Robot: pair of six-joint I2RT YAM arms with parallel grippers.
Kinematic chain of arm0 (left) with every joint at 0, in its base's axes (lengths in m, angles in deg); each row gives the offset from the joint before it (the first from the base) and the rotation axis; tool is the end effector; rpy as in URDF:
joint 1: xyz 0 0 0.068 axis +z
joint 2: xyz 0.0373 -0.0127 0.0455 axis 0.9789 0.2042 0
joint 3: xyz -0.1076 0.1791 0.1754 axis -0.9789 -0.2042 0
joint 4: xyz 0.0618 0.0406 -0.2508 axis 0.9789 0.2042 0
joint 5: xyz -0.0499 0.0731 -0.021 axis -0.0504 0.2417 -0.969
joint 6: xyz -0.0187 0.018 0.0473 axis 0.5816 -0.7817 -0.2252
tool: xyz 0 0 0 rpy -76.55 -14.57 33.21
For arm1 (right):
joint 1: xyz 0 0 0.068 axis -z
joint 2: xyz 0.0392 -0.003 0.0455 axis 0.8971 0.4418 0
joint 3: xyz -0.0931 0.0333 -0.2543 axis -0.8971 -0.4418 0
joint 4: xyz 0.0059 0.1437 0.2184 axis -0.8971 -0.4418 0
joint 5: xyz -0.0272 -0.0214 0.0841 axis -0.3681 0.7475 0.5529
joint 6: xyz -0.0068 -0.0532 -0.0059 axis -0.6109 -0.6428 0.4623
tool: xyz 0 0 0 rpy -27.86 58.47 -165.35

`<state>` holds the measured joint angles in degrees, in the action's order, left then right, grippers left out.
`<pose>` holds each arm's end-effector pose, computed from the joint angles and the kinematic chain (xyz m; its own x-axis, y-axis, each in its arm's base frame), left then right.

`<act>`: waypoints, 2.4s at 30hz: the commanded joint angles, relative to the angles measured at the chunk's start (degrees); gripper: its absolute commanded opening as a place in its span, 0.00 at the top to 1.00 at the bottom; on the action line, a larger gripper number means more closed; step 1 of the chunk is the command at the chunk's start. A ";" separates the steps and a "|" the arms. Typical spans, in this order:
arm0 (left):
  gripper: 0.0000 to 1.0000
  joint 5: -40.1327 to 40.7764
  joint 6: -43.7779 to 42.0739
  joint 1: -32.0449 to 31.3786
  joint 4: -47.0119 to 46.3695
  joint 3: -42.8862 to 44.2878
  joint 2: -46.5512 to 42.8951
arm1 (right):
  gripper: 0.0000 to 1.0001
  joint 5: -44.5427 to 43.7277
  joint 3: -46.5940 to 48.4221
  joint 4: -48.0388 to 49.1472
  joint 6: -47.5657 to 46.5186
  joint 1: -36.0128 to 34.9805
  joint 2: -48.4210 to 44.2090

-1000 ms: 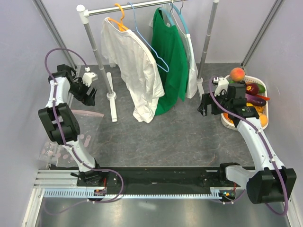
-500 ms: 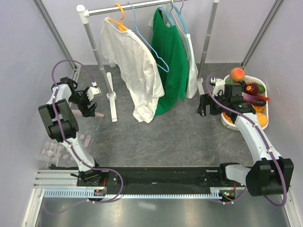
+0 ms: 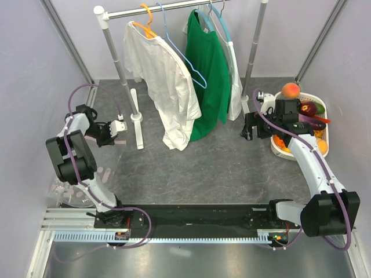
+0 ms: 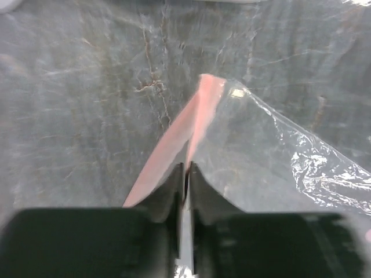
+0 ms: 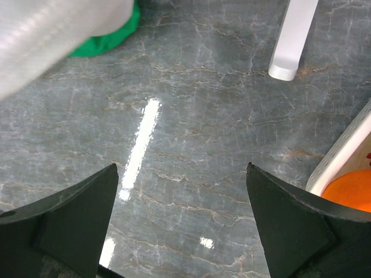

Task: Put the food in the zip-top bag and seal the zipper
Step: Pick up the zipper food storage bag at the center of the board, then open the zipper of the food storage bag at the center of the board.

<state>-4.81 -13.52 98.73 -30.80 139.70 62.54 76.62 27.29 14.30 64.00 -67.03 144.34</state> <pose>0.3151 0.0994 0.1823 -0.2030 0.8550 -0.4773 0.9536 0.2833 0.1019 0.2545 0.0268 0.2970 -0.7032 -0.0960 -0.7045 -0.3351 0.9186 0.2093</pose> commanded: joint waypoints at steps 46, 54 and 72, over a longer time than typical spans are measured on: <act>0.98 6.05 13.93 -84.40 -23.33 -7.60 -39.85 | 0.18 28.64 -1.25 2.93 32.42 -5.97 -9.93; 0.98 7.99 10.67 -89.76 -23.59 -7.61 -36.95 | 0.19 27.24 -4.77 9.00 35.76 -15.29 -9.13; 0.98 7.99 10.76 -91.79 -23.50 -6.11 -36.85 | 0.78 22.93 -4.16 7.95 28.39 -24.09 -4.12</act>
<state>3.13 -1.15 7.48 -52.01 131.75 27.81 100.86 22.11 21.95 94.84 -90.94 140.06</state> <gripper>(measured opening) 0.027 0.358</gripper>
